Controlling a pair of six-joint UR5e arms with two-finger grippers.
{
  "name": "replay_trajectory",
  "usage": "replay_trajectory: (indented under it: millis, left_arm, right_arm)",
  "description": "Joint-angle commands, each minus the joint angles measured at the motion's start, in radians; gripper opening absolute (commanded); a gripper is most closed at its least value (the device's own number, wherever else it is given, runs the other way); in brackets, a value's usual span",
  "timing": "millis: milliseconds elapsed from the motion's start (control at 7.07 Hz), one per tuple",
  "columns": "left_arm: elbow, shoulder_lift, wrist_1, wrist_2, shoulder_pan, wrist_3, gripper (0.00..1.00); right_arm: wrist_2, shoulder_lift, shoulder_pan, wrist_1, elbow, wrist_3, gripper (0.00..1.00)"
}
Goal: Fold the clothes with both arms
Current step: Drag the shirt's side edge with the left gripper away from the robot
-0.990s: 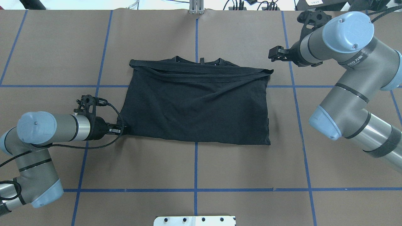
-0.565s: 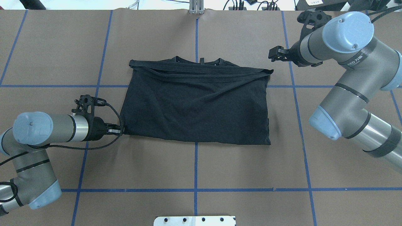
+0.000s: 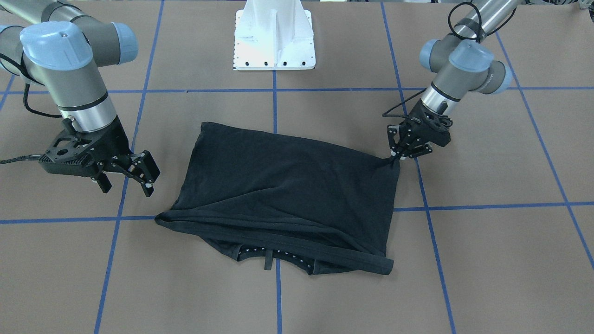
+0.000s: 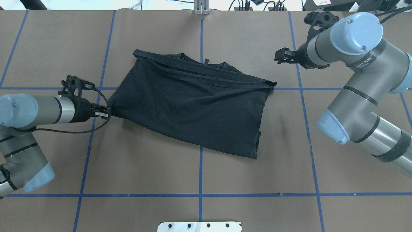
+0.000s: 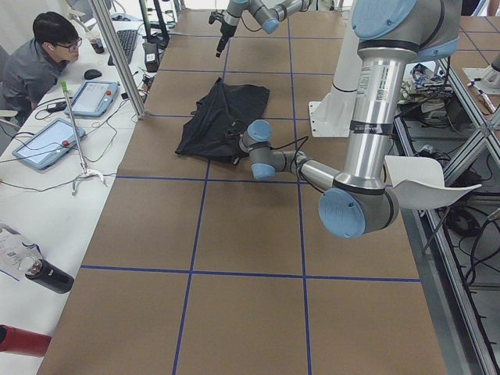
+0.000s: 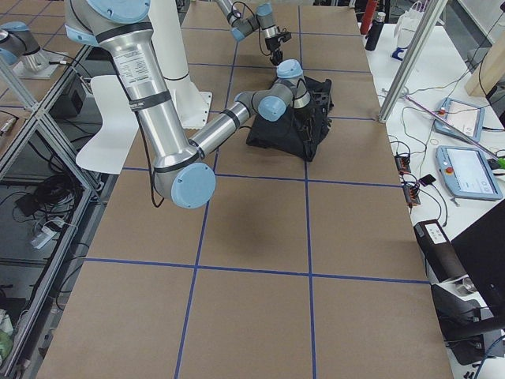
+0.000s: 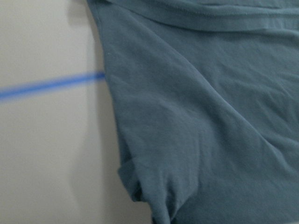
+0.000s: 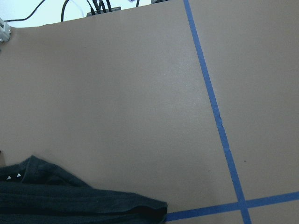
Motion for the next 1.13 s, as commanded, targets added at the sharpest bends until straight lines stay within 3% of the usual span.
replay_trajectory:
  millis: [0, 283, 424, 565, 707, 848, 990]
  left_arm:
    - [0.223, -0.11, -0.003, -0.017, -0.177, 0.205, 0.0]
    - [0.551, -0.323, -0.011, -0.022, -0.295, 0.373, 0.0]
    - [0.635, -0.386, -0.011, -0.018, -0.302, 0.379, 0.0]
    - [0.655, -0.402, -0.011, -0.018, -0.303, 0.382, 0.0]
    - [0.651, -0.398, -0.043, -0.038, -0.325, 0.384, 0.93]
    - [0.649, -0.376, -0.113, -0.09, -0.342, 0.386, 1.0]
    - [0.645, -0.372, -0.12, -0.185, -0.384, 0.398, 1.0]
  right_arm:
    - [-0.001, 0.002, -0.006, 0.0, 0.0, 0.0, 1.0]
    - [-0.003, 0.003, -0.011, 0.0, 0.003, 0.002, 1.0]
    - [-0.003, 0.003, -0.018, 0.0, 0.02, 0.002, 1.0]
    - [-0.003, 0.006, -0.025, -0.002, 0.025, 0.002, 1.0]
    - [-0.007, 0.012, -0.037, -0.002, 0.022, 0.002, 1.0]
    - [-0.013, 0.02, -0.058, 0.0, 0.014, 0.008, 1.0]
    - [-0.018, 0.059, -0.073, -0.012, 0.0, 0.02, 1.0]
